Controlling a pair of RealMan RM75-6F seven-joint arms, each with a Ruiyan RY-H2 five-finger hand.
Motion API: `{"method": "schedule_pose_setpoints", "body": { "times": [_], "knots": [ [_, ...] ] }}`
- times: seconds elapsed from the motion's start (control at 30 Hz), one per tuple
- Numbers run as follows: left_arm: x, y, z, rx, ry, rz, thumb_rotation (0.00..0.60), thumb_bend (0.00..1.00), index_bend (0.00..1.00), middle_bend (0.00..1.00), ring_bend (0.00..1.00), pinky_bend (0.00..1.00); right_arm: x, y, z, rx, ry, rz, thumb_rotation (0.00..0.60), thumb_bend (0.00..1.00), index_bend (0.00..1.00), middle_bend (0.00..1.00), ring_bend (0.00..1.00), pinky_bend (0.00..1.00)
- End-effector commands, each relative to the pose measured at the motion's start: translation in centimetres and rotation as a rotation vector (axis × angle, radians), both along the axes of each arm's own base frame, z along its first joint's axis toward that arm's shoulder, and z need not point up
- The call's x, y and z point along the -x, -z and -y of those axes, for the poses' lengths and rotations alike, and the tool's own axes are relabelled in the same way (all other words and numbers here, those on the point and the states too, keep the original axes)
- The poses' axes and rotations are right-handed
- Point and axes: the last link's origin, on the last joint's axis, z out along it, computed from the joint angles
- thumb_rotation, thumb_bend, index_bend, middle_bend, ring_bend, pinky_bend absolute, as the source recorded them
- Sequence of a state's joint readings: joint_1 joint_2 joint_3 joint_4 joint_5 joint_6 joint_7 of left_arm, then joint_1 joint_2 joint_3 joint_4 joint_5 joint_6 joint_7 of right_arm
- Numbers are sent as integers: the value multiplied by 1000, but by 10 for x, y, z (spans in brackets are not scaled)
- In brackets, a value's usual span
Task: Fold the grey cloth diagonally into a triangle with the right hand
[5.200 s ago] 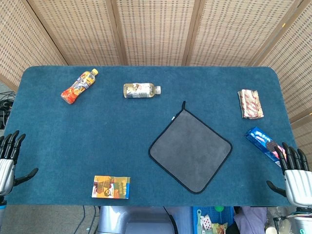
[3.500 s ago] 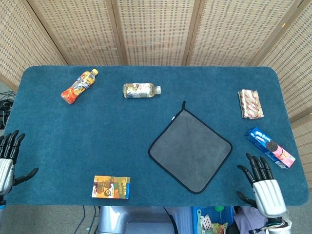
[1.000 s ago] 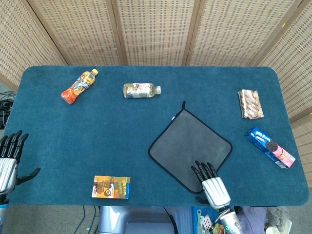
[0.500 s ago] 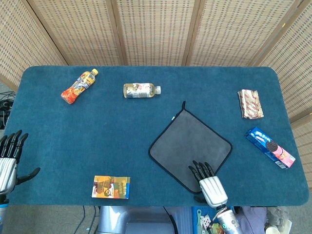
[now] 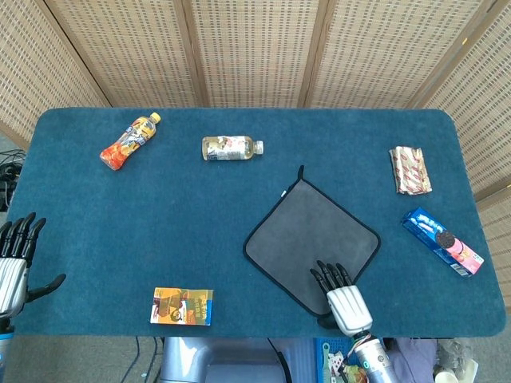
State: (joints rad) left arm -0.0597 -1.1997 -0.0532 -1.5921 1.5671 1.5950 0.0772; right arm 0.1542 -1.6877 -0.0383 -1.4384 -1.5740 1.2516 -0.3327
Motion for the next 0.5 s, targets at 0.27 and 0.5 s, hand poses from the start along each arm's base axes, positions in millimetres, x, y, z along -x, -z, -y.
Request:
{"method": "schedule_pose_setpoints", "body": {
  "times": [0.27,0.5],
  "knots": [
    [0,1,0,3,1,-1,600,152,0,0,0,0,0,1,5,5,-3,3,600,112,63,0,0,0],
    [0,1,0,5,2,-1,600,152,0,0,0,0,0,2,7,12,-4,2,600,395,63,0,0,0]
  ]
}}
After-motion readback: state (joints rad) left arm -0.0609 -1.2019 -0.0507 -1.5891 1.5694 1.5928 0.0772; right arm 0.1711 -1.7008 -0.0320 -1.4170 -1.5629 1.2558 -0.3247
